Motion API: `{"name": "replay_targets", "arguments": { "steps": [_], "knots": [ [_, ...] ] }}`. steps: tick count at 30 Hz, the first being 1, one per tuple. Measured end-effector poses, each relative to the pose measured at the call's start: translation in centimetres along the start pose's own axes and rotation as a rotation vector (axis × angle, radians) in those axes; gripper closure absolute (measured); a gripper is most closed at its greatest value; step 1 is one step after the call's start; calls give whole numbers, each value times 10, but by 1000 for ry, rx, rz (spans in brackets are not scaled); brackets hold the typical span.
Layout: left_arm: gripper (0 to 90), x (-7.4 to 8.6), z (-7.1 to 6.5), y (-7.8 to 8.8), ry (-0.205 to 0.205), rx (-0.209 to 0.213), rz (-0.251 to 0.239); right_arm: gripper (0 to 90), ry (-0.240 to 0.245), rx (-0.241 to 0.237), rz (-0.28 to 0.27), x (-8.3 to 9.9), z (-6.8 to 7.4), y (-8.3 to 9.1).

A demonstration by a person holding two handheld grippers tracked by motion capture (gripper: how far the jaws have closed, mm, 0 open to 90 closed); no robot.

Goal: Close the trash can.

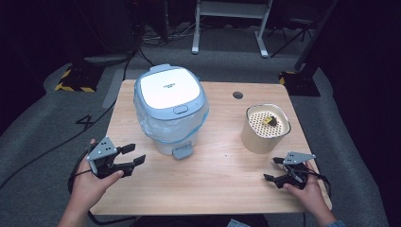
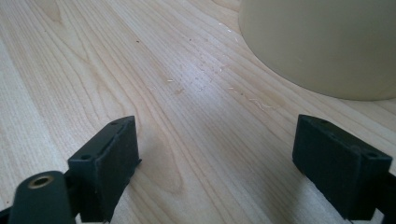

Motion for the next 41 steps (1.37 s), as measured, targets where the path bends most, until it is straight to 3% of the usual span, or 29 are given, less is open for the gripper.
{"name": "replay_targets", "arguments": {
  "steps": [13, 20, 29, 32, 34, 41],
  "knots": [
    [428, 57, 7, -33, 46, -41, 117, 145, 1, -1, 0, 0, 0, 0],
    [426, 78, 6, -45, 1, -64, 201, 145, 2, -1, 0, 0, 0, 0],
    [340, 99, 12, -57, -37, -106, 292, 145, 2, -1, 0, 0, 0, 0],
    [280, 101, 15, -60, -60, -113, 261, 145, 1, -1, 0, 0, 0, 0],
    [256, 101, 16, -61, -51, -120, 260, 145, 1, -1, 0, 0, 0, 0],
    [243, 101, 16, -61, -57, -118, 261, 144, 2, -2, 0, 0, 0, 0]
  ]
}}
Point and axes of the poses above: each handheld gripper's, and its own axes: y roughly backward along the jaws, x roughly out of its underside, z roughly to its left, the point moved 9 cm from there along -y, roughly forward along the jaws, and after that the axes turned 10 degrees about -x, right-handed, at the moved point
